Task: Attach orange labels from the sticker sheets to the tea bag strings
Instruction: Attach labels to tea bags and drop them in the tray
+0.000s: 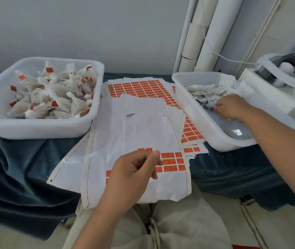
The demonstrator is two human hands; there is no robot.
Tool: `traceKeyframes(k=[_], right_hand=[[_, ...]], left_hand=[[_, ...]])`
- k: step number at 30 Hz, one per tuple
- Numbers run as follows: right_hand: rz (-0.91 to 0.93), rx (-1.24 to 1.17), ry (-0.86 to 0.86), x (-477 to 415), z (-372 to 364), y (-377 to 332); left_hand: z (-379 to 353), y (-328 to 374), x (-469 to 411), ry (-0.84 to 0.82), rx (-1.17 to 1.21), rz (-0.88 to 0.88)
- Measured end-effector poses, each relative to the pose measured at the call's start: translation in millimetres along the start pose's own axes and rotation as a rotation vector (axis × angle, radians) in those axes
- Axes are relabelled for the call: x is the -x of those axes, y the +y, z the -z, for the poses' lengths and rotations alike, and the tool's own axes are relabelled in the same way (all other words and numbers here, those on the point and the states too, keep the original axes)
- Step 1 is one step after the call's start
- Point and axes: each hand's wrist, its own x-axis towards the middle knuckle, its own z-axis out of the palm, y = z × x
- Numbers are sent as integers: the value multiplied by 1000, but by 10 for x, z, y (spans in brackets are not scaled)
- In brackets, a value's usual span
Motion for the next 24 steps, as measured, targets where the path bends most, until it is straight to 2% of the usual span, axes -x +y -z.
traceKeyframes(k=[4,6,10,15,18,21,24], right_hand=[[-22,-252,227,300,293,-46],[40,-365,284,504,445,-114],[168,-567,336,1026,713,-363],[267,-760,327,1586,740,-746],[378,-752,272,1903,714,-998],[530,-741,89,2144,611,-1214],[546,-919,-43,2261,430,-1343]], left_hand=[[2,-9,-2,5,-24,-9],[-9,-7,1,15,-34,-18],[-49,-17,22,55,-97,-35],[-183,95,120,179,-218,-203],[-229,122,181,178,-260,-229],[-209,124,179,85,-185,-192],[-192,104,145,24,-43,-186]])
